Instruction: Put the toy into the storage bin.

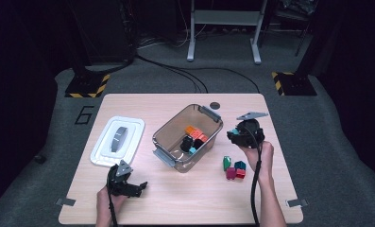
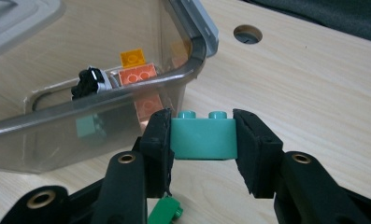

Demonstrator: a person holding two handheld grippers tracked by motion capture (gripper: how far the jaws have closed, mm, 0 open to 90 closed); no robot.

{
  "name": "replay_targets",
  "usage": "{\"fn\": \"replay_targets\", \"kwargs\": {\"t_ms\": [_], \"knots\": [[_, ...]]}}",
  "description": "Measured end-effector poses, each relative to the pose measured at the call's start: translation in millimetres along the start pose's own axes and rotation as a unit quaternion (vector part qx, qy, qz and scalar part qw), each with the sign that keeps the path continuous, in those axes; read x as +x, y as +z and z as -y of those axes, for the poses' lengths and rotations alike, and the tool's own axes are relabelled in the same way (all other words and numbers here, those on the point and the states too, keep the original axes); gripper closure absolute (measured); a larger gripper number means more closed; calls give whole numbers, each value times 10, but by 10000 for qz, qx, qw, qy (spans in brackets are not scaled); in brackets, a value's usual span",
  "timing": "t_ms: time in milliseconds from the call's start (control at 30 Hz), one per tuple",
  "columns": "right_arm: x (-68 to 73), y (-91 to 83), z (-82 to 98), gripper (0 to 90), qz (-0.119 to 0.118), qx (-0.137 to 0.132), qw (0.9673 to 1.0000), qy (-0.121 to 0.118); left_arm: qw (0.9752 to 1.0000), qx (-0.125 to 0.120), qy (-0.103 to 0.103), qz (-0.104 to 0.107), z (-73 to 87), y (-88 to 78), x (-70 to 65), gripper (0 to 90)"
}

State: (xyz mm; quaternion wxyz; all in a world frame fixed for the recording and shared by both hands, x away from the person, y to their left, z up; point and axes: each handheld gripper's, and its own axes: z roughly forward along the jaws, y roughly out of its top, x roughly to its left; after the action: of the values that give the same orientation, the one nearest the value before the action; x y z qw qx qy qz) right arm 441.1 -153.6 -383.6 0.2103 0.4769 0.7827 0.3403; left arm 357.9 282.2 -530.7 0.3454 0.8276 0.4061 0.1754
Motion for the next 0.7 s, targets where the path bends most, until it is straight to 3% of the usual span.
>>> {"fn": "replay_targets", "kwargs": {"t_ms": [700], "knots": [[207,-7,-353,584,-180,-161,9990,-365,10000,1,-1,-1,0,0,0,9]]}}
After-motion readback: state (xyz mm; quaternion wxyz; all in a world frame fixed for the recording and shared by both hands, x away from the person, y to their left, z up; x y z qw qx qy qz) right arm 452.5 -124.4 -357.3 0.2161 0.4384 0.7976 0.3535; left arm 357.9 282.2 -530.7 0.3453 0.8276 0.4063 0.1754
